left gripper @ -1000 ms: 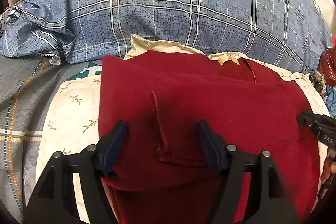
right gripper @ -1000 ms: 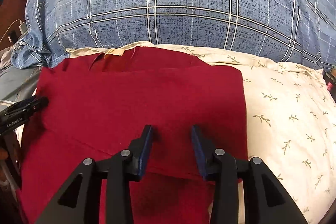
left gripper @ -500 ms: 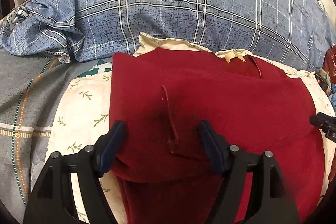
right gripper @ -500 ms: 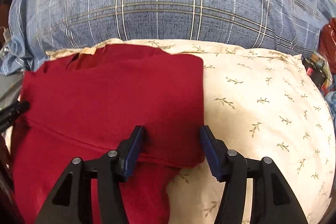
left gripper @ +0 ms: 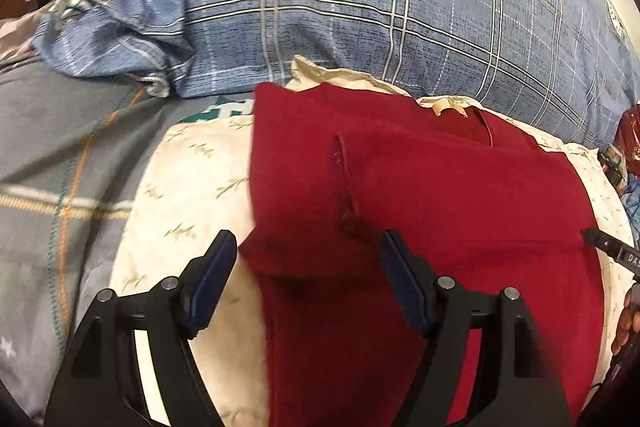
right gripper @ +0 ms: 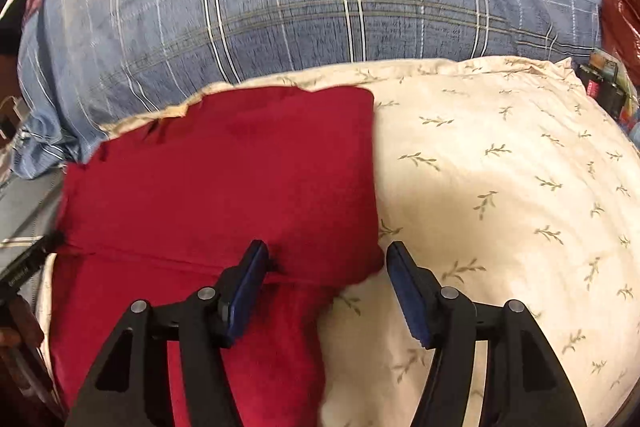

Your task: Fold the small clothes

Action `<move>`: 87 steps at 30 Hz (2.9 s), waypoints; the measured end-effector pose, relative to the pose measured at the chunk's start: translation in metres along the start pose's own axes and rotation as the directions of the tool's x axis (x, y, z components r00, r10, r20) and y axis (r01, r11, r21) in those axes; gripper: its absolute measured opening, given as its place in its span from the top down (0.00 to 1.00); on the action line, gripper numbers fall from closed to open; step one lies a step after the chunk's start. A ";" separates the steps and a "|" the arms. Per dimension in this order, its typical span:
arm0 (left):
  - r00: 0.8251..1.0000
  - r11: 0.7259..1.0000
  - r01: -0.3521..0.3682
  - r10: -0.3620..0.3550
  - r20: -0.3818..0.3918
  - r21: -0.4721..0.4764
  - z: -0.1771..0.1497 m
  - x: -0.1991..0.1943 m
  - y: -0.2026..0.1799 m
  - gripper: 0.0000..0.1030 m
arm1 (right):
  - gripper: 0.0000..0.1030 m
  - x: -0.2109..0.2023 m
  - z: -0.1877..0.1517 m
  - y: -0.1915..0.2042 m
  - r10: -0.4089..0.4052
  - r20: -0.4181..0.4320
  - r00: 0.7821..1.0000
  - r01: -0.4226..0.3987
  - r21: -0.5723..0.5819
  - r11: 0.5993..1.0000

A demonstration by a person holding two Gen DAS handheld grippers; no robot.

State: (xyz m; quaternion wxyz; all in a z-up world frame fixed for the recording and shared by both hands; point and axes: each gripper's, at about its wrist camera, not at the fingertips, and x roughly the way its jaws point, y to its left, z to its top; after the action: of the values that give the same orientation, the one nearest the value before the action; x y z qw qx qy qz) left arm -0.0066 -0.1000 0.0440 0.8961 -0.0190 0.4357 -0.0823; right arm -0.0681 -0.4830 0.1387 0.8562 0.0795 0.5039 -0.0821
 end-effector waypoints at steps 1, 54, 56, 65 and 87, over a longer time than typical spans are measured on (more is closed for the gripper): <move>1.000 1.000 0.001 -0.001 -0.003 -0.013 -0.004 -0.003 0.003 0.28 | 0.38 -0.004 -0.001 0.000 0.006 0.005 1.000 -0.006 -0.002 1.000; 0.996 0.996 0.025 -0.032 -0.079 -0.082 -0.109 -0.089 0.035 0.28 | 0.88 -0.045 -0.072 -0.005 0.127 0.017 0.992 -0.126 -0.034 0.991; 0.995 0.995 0.029 -0.038 -0.095 -0.090 -0.117 -0.090 0.037 0.28 | 0.72 -0.051 -0.075 -0.008 0.154 0.001 0.988 -0.154 0.007 0.988; 0.986 0.998 0.056 -0.061 -0.153 -0.038 -0.147 -0.096 0.033 0.28 | 0.49 -0.079 -0.123 -0.011 0.275 -0.140 0.951 -0.283 -0.040 0.958; 0.980 0.998 0.066 -0.067 -0.185 -0.014 -0.174 -0.114 0.031 0.28 | 0.50 -0.090 -0.178 -0.003 0.365 -0.280 0.888 -0.397 -0.067 0.915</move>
State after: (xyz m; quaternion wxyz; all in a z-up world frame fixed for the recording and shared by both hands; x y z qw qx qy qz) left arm -0.2084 -0.0443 0.0219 0.8483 -0.0295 0.5168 -0.1119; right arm -0.2630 -0.4412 0.1324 0.7847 0.1343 0.5910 0.1300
